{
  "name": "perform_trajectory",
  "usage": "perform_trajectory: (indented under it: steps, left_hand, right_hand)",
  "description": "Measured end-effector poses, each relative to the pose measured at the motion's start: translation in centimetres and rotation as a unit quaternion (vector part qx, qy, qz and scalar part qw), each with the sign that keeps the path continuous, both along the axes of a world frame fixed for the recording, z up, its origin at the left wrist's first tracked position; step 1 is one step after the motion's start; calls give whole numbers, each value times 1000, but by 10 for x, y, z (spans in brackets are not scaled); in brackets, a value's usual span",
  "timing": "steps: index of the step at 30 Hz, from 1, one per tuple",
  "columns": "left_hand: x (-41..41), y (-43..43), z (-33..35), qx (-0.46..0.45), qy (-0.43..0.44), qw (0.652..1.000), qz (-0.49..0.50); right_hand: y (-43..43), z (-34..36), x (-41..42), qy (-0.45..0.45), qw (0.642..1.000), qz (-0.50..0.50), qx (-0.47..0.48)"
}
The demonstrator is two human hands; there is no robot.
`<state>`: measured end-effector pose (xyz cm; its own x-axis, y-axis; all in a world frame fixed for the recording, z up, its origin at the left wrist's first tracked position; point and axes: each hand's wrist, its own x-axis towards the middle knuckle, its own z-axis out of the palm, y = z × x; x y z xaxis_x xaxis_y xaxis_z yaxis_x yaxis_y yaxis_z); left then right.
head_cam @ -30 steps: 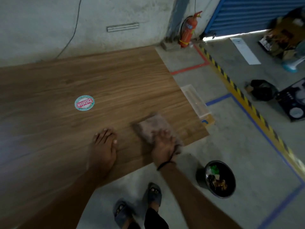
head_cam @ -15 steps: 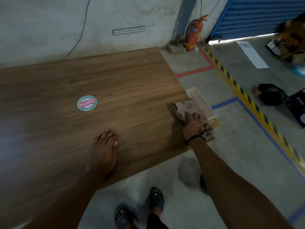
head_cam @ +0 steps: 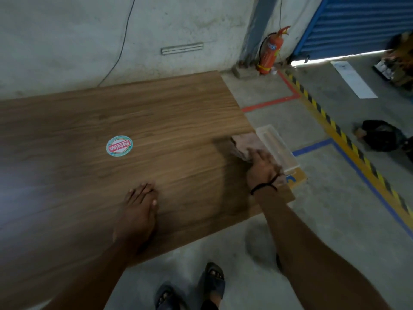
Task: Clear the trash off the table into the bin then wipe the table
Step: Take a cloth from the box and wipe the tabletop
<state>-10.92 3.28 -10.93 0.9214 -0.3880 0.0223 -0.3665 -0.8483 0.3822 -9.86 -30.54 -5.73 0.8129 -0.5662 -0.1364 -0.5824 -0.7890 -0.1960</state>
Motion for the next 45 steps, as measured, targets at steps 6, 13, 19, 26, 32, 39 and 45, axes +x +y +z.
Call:
perform_trajectory:
  steps: [6, 13, 19, 26, 32, 39, 45]
  left_hand:
    - [2, 1, -5, -2, 12, 1000, 7]
    - [1, -2, -3, -6, 17, 1000, 11]
    - [1, 1, -4, -20, 6, 1000, 1]
    - [0, -1, -1, -31, -5, 1000, 0]
    - [2, -2, 0, -29, 0, 1000, 2]
    - [14, -11, 10, 41, -52, 997, 24]
    - [22, -16, 29, 122, -79, 989, 15]
  right_hand:
    - [78, -31, -11, 73, 985, 155, -26]
    - [41, -37, -5, 83, 964, 252, -2]
    - [37, -26, 38, 63, 994, 84, 8]
    - [60, -30, 41, 83, 929, 359, 28]
    - [-26, -42, 93, 48, 995, 91, 18]
    - [128, -37, 57, 37, 905, 416, 78]
    - [-29, -42, 125, 15, 987, 157, 38]
